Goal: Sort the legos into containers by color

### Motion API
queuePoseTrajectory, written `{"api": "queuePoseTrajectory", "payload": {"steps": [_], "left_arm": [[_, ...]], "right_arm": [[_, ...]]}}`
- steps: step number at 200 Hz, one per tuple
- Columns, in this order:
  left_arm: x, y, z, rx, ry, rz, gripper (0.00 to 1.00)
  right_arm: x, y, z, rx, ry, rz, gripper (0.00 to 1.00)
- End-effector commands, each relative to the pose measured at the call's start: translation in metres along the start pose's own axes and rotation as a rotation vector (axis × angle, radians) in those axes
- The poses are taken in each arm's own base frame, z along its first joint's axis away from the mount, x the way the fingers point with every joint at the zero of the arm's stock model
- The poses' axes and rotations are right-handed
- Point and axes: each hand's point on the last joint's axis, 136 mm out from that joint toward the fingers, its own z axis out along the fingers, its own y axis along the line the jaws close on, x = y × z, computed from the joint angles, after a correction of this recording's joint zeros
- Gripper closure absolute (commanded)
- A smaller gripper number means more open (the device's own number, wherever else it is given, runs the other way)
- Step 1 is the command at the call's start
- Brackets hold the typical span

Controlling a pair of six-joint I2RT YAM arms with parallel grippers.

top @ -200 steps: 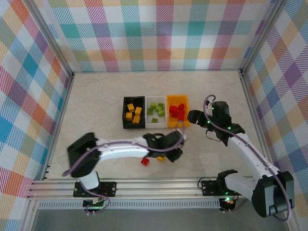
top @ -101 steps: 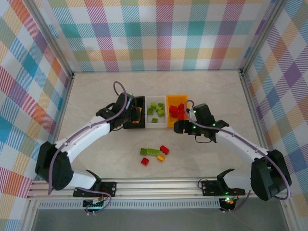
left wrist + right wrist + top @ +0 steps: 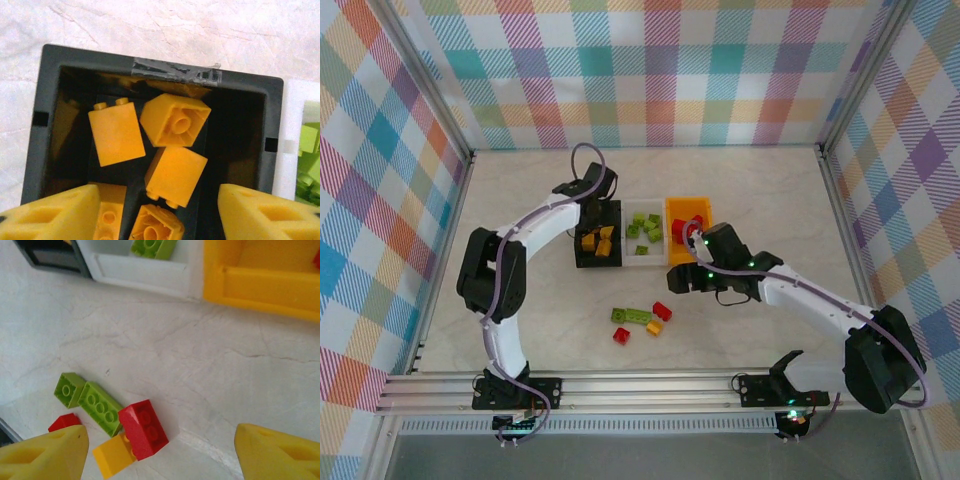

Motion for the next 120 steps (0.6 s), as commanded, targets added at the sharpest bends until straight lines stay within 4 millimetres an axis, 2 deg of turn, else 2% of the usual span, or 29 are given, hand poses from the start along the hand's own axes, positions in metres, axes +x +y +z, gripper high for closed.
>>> {"api": "queuePoseTrajectory", "payload": {"steps": [1,34,67,90,120], "left_arm": [[-0.011,-0.004,-0.020,0.049,-0.008,-0.043,0.25],[-0.012,-0.032,-0.071,0.208,-0.062,-0.045,0.10],[0.012,-0.051,-0.122,0.326,-0.091,0.008,0.00],[0.035,-0.046,-0.149,0.379,-0.108,0.012,0.00],[0.067,-0.020,-0.164,0.408,-0.116,-0.039,0.00]], "right_arm": [[0.013,0.007,0.007,-0.003,0.046,-0.058,0.23],[0.025,0.017,0.032,0.017,0.110,-0.151,0.28],[0.034,0.022,0.057,0.051,0.177,-0.234,0.34],[0.039,0.025,0.068,0.078,0.205,-0.280,0.35],[0.048,0.020,0.079,0.125,0.255,-0.312,0.43]]}}
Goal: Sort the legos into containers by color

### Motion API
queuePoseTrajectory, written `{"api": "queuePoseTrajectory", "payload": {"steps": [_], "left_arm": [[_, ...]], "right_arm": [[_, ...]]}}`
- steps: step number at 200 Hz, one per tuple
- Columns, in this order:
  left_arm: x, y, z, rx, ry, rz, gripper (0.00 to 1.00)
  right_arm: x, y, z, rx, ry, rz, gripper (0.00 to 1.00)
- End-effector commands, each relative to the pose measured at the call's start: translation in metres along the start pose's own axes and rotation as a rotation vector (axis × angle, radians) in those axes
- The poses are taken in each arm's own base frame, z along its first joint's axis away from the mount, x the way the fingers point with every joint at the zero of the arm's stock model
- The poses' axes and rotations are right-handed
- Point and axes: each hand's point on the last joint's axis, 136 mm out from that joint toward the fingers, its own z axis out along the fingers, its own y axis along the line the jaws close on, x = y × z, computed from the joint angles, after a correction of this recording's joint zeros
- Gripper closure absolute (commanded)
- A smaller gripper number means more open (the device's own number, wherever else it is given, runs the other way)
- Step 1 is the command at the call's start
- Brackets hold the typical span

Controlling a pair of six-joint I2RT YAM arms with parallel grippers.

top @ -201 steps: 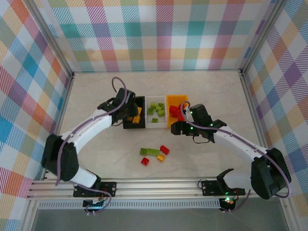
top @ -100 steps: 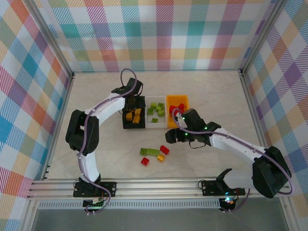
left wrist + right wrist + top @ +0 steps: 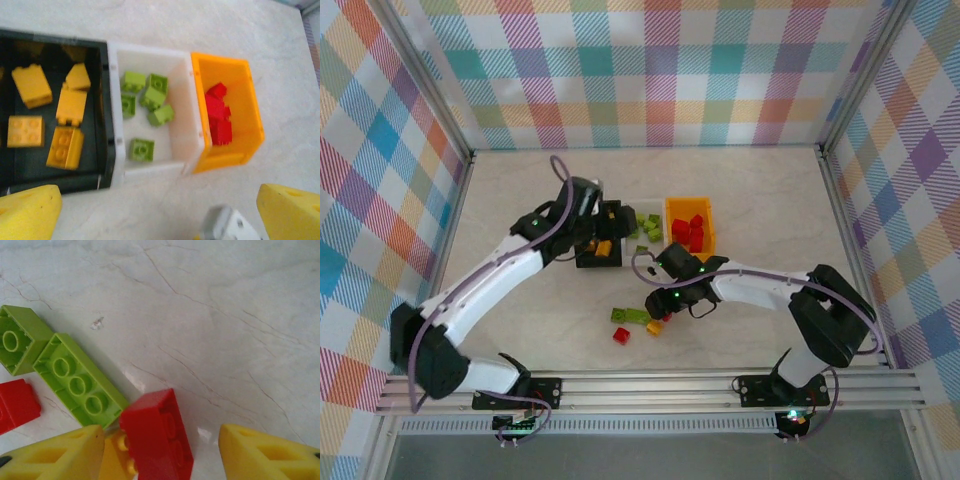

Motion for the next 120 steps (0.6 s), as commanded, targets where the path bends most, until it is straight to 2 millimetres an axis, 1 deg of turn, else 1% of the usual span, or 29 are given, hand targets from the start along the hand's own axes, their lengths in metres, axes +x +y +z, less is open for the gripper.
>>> {"api": "queuePoseTrajectory", "payload": {"steps": [1,16,44,68,80,99,111,120], "left_arm": [[0.024,0.017,-0.014,0.004,0.008,-0.059,0.00],[0.040,0.030,-0.021,0.003,0.010,-0.087,0.00],[0.072,0.055,-0.024,-0.023,0.034,-0.127,0.00],[0.091,0.071,-0.024,-0.042,0.040,-0.145,0.00],[0.098,0.077,-0.022,-0.045,0.045,-0.151,0.00],[0.113,0.083,-0.015,-0.045,0.077,-0.158,0.00],[0.121,0.086,-0.010,-0.047,0.097,-0.165,0.00],[0.126,0.089,-0.006,-0.049,0.109,-0.170,0.00]], "right_arm": [[-0.003,-0.001,0.006,0.047,0.015,-0.051,0.43],[-0.003,-0.003,0.010,0.055,0.023,-0.051,0.52],[-0.005,-0.003,0.012,0.054,0.020,-0.052,0.68],[-0.010,-0.008,0.007,0.086,-0.007,-0.045,0.77],[-0.017,-0.011,-0.003,0.103,-0.046,-0.041,0.79],[-0.037,-0.016,-0.029,0.109,-0.139,-0.017,0.81],[-0.054,-0.025,-0.051,0.120,-0.209,0.017,0.83],[-0.068,-0.036,-0.067,0.144,-0.261,0.047,0.84]]}}
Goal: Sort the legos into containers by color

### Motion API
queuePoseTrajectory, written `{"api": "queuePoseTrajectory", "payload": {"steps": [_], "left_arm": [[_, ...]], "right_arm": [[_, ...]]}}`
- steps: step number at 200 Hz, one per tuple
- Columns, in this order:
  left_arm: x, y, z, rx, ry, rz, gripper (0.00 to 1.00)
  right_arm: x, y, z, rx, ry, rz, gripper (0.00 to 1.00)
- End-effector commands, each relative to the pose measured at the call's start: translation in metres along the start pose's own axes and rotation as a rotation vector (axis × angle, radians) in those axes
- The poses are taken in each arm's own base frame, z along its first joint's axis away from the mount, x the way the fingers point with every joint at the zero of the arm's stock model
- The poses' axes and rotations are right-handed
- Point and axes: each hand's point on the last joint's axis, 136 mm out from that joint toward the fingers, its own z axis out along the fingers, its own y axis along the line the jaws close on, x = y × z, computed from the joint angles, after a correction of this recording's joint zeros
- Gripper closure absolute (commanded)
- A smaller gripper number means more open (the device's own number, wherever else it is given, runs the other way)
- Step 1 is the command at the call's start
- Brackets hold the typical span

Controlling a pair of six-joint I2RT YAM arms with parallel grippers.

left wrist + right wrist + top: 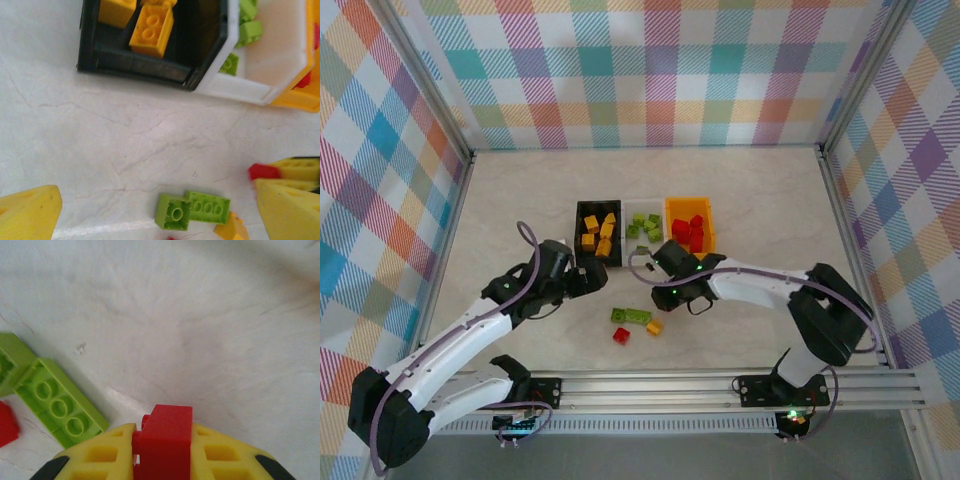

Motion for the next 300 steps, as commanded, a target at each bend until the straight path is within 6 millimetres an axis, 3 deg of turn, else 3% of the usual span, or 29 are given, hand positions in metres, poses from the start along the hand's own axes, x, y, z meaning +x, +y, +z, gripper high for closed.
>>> {"api": "queuePoseTrajectory", "payload": {"steps": [1,21,37,70,121,134,145,179,207,235,272,300], "left_arm": [[0.009,0.001,0.009,0.023,0.019,-0.030,0.00],[0.015,0.004,0.014,0.028,0.031,-0.035,0.00],[0.018,0.005,0.016,0.033,0.040,-0.033,0.00],[0.027,0.008,0.022,0.034,0.067,-0.034,0.00],[0.031,0.011,0.029,0.015,0.093,-0.017,0.00],[0.031,0.011,0.030,0.009,0.099,-0.010,0.00],[0.030,0.009,0.031,0.010,0.104,-0.004,0.00],[0.032,0.004,0.034,0.004,0.128,0.028,0.00],[0.042,-0.006,0.038,-0.017,0.164,0.116,0.09],[0.061,-0.013,0.050,-0.069,0.224,0.216,0.16],[0.090,-0.022,0.069,-0.116,0.297,0.339,0.14],[0.097,-0.014,0.081,-0.170,0.311,0.344,0.29]], "right_arm": [[-0.049,-0.023,-0.045,0.052,-0.174,0.066,0.84],[-0.080,-0.055,-0.066,0.105,-0.266,0.154,0.84],[-0.100,-0.082,-0.072,0.144,-0.309,0.227,0.84],[-0.133,-0.128,-0.056,0.263,-0.299,0.298,0.81],[-0.156,-0.160,-0.037,0.366,-0.272,0.347,0.77],[-0.161,-0.160,-0.036,0.360,-0.276,0.352,0.70],[-0.166,-0.160,-0.037,0.353,-0.279,0.354,0.56],[-0.177,-0.150,-0.058,0.317,-0.340,0.342,0.33],[-0.171,-0.132,-0.076,0.264,-0.385,0.324,0.30],[-0.151,-0.114,-0.078,0.223,-0.392,0.310,0.29],[-0.124,-0.114,-0.075,0.223,-0.373,0.326,0.29],[-0.115,-0.115,-0.077,0.232,-0.373,0.327,0.29]]}}
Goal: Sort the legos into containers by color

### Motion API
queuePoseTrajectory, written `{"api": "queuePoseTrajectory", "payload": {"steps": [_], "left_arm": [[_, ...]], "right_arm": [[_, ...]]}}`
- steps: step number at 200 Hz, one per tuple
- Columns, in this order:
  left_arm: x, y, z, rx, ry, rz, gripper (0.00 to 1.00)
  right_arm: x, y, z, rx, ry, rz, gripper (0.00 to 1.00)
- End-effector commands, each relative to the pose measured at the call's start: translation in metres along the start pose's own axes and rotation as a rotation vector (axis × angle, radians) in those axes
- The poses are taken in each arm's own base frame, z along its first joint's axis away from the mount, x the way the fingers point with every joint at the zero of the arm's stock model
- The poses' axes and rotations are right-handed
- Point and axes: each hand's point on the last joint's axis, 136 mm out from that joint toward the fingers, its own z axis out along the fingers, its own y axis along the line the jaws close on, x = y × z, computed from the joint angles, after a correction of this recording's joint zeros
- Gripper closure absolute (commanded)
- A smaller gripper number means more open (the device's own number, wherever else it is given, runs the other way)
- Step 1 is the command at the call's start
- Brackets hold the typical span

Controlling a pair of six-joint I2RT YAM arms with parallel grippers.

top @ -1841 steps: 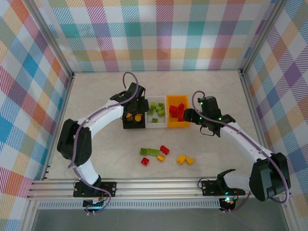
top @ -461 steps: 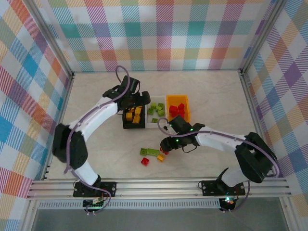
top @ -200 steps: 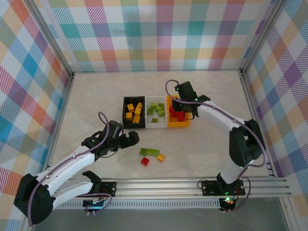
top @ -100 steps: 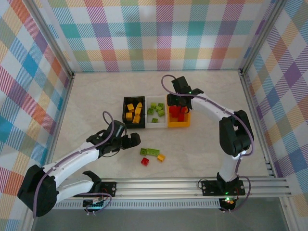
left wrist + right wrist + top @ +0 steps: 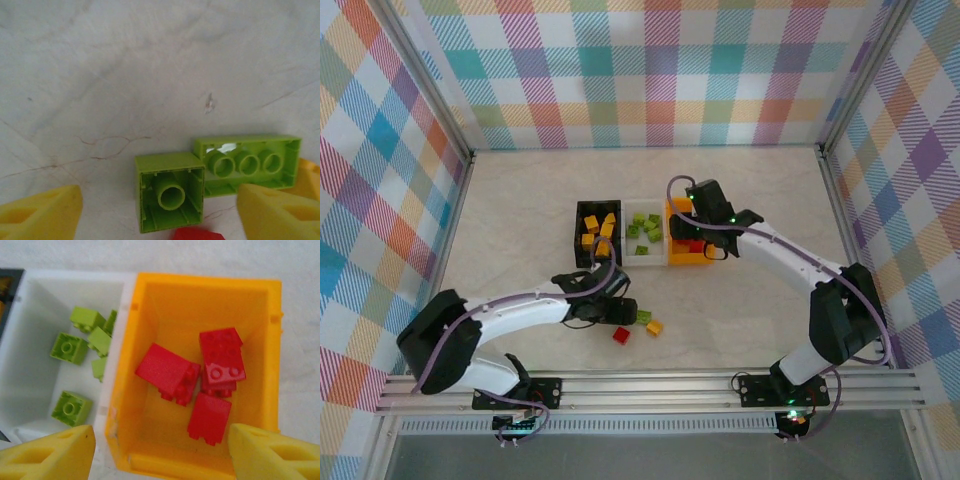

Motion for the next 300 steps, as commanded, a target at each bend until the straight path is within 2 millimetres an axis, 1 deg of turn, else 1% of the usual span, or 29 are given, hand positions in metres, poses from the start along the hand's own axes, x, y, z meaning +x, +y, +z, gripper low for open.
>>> {"api": "queuePoseTrajectory", "payload": {"steps": [1,15,25,58,78,97,104,119,132,139,158,173,182,199,220,235,255,272,283,300], "left_arm": [[-0.004,0.005,0.004,-0.057,-0.009,0.017,0.30],[-0.003,0.011,0.007,-0.095,-0.008,0.020,0.37],[-0.005,0.016,0.005,-0.125,-0.016,0.018,0.41],[-0.006,0.026,-0.002,-0.154,-0.033,0.008,0.45],[-0.005,0.032,0.001,-0.164,-0.028,0.003,0.47],[-0.004,0.032,0.007,-0.170,-0.015,0.013,0.47],[-0.004,0.033,0.009,-0.174,-0.012,0.012,0.51],[-0.007,0.028,0.006,-0.154,-0.019,0.007,0.64],[-0.014,0.021,-0.003,-0.129,-0.041,0.002,0.69],[-0.021,0.015,-0.011,-0.108,-0.064,-0.002,0.70],[-0.050,-0.009,-0.037,-0.031,-0.138,-0.007,0.70],[-0.083,-0.027,-0.056,0.024,-0.201,-0.019,0.69],[-0.104,-0.033,-0.063,0.040,-0.229,-0.032,0.69],[-0.141,-0.039,-0.067,0.041,-0.262,-0.045,0.69],[-0.183,-0.037,-0.055,0.024,-0.269,-0.082,0.69],[-0.208,-0.037,-0.045,0.010,-0.272,-0.092,0.69],[-0.230,-0.038,-0.030,-0.039,-0.258,-0.076,0.69],[-0.239,-0.035,-0.014,-0.074,-0.229,-0.072,0.69],[-0.243,-0.034,-0.009,-0.088,-0.221,-0.072,0.62],[-0.245,-0.038,-0.007,-0.077,-0.222,-0.074,0.45]], "right_arm": [[-0.004,0.000,-0.009,-0.012,-0.034,0.020,0.29],[-0.003,-0.003,-0.010,-0.006,-0.035,0.023,0.29],[-0.003,-0.002,-0.012,-0.008,-0.040,0.025,0.29],[-0.002,-0.002,-0.012,-0.011,-0.042,0.024,0.29],[-0.002,-0.001,-0.011,-0.017,-0.043,0.027,0.29],[-0.001,-0.001,-0.010,-0.020,-0.039,0.030,0.29],[0.000,-0.001,-0.010,-0.019,-0.038,0.032,0.29],[0.000,-0.002,-0.012,-0.017,-0.040,0.032,0.29],[0.000,-0.003,-0.015,-0.018,-0.046,0.032,0.29],[0.001,-0.004,-0.017,-0.017,-0.047,0.032,0.29],[0.003,-0.005,-0.022,-0.023,-0.057,0.040,0.29],[0.008,-0.005,-0.025,-0.033,-0.058,0.049,0.29],[0.011,-0.006,-0.027,-0.037,-0.057,0.055,0.29],[0.017,-0.009,-0.030,-0.036,-0.054,0.060,0.28],[0.024,-0.013,-0.034,-0.030,-0.047,0.062,0.28],[0.029,-0.016,-0.037,-0.024,-0.045,0.065,0.28],[0.034,-0.021,-0.041,-0.020,-0.045,0.071,0.28],[0.036,-0.023,-0.046,-0.021,-0.054,0.078,0.28],[0.036,-0.024,-0.049,-0.025,-0.062,0.082,0.27],[0.035,-0.024,-0.051,-0.027,-0.067,0.084,0.26]]}}
